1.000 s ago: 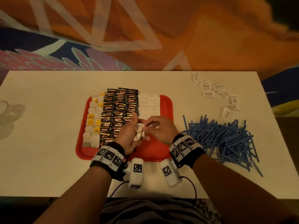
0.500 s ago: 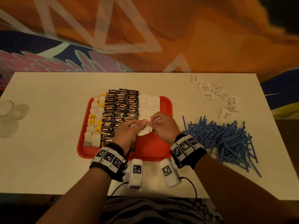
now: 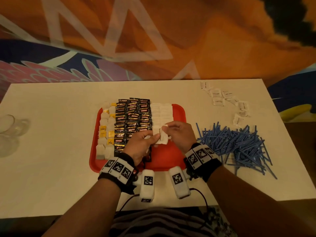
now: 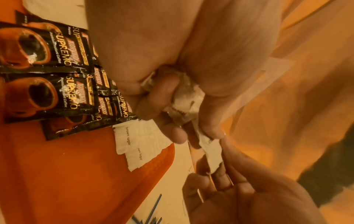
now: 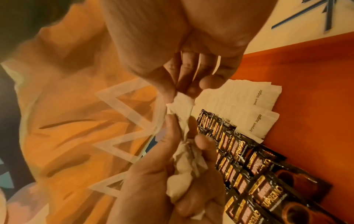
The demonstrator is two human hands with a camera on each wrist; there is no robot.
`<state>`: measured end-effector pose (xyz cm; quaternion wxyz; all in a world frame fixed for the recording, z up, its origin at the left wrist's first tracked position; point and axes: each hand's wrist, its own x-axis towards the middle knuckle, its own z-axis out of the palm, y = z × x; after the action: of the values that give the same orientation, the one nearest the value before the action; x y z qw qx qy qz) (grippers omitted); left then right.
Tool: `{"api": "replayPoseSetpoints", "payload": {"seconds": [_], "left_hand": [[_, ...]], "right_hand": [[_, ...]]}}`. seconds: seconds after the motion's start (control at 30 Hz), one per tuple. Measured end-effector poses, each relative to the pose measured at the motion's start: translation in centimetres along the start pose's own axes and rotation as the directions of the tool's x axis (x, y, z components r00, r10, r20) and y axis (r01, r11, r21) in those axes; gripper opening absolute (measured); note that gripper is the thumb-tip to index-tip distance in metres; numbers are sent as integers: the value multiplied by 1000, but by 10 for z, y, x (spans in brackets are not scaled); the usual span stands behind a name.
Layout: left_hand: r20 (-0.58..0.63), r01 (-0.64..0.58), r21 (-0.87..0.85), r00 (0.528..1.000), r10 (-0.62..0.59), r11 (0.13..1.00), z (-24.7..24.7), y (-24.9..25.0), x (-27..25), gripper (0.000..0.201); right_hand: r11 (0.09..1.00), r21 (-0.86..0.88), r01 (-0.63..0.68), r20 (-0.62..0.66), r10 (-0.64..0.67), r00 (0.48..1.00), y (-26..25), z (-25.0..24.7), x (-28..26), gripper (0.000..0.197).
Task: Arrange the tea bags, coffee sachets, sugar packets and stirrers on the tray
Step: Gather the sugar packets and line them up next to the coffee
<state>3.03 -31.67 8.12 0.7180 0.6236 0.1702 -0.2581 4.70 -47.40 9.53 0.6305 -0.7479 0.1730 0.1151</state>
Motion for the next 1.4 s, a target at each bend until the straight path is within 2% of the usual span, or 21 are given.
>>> {"api": "replayPoseSetpoints", "payload": {"seconds": [0.03,0.1,0.2,0.27,0.37,0.43,0.53,0.6,0.7,0.77,0.8,0.87,0.9,0.97,1.07,1.17,1.27,1.33,1.4], "left_hand": [[-5,7,-5,1000,-7,1000,-1,1,-1,15],[-45,23,-59,999,-26,998,-3,4,-2,9],[-76,16,-131,997,-26,991,-9,2,-1,4],[-83,-11,-89,997,4,996,-14,-1,1,4],[-44,-23,-29,999,22,999,-18,0,0,16],[-4,-15,-9,1000,15,1000,-21,1,-1,21],[21,-8,13,1000,8,1000,-24,4,-4,17],[-31,-35,33,999,36,999,-27,2,-1,22],[-119,-73,25,990,75,997,-28,-2,1,13],[-174,-53,-35,984,46,998,-28,-5,3,11],[-184,-34,-69,983,21,997,-28,-6,2,12],[-201,3,-99,979,-23,995,-27,-8,2,14],[-207,12,-96,978,-31,995,-27,-9,2,15],[-208,15,-89,978,-34,996,-26,-12,3,17],[-243,9,-22,970,-14,1000,-24,-11,5,17],[-295,13,66,956,7,998,-24,-15,10,18],[-326,52,113,945,-12,992,-28,-19,11,19],[-332,66,112,943,-25,992,-31,-22,11,20],[-350,86,109,936,-43,990,-35,-26,10,22]], "right_hand": [[1000,19,2,-36,-1,999,0,3,-1,8],[997,80,-17,-57,21,998,-2,8,-7,6],[987,110,-115,159,97,983,-2,14,-16,14],[993,68,-101,190,87,978,-3,17,-20,14],[997,26,-69,52,67,996,-5,18,-20,12],[1000,4,-31,31,31,999,-5,17,-18,12],[988,-152,15,131,5,991,-4,15,-16,9],[969,-242,45,174,-2,985,-5,14,-15,7],[971,-220,97,-8,-102,995,-2,16,-13,9],[995,-96,36,-94,-45,995,2,22,-15,10],[999,-33,-39,-58,37,998,4,25,-16,14],[981,28,-193,97,190,977,12,30,-19,25],[976,33,-213,151,206,967,15,32,-19,26],[985,24,-173,170,167,971,22,32,-18,16],[991,-57,-123,157,130,979,32,26,-12,3],[975,-198,-105,142,134,981,46,15,3,10],[902,-421,-99,87,149,985,65,-2,24,24],[875,-460,-152,40,191,981,79,-10,40,24],[848,-487,-210,9,245,969,89,-13,54,34]]}}
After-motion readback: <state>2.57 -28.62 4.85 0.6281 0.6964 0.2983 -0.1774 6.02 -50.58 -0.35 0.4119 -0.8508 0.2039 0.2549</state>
